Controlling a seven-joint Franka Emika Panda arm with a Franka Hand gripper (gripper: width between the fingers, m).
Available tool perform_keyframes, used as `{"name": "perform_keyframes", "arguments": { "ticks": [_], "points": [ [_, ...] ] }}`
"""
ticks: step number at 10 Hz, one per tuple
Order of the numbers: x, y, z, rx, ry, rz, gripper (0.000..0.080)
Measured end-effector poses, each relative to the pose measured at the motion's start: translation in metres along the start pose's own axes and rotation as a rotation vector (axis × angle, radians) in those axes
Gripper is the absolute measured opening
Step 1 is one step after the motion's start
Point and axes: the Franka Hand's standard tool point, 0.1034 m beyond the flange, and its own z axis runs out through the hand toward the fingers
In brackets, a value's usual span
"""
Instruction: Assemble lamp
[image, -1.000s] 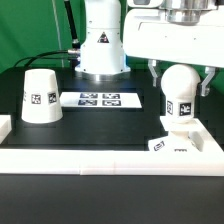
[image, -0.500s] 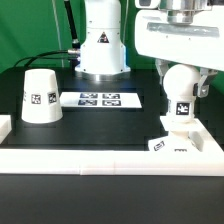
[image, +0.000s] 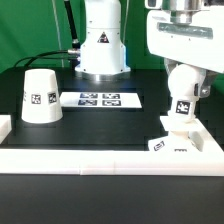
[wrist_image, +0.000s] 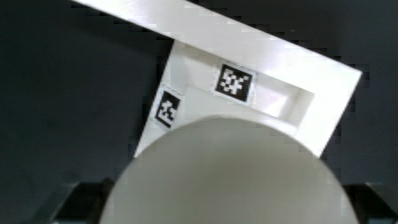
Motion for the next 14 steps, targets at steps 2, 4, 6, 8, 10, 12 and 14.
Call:
{"name": "perform_keyframes", "arguments": {
  "ticks": [2,4,6,8,10,12,14],
  "points": [
    [-0.0009,0.0005,0.0005,-0.003,-0.002,-0.114,0.0691],
    [-0.0008,0.0004,0.0004,-0.003,0.000,-0.341,0.0697],
    [0.0000,0.0001,0.0001,-0.002,0.000,-0.555,0.0699],
    [-0.0001,0.0002,0.0002,-0.002,0.000,-0.701,0.0699],
    [0.0002,0.0003,0.0003,-0.002,0.000,-0.857,0.0699],
    [0.0028,0.0008,0.0002,-0.003,0.001,-1.068,0.0699],
    [0.0034,0.0005,0.0000,-0.003,0.003,-1.231,0.0699]
  ]
}}
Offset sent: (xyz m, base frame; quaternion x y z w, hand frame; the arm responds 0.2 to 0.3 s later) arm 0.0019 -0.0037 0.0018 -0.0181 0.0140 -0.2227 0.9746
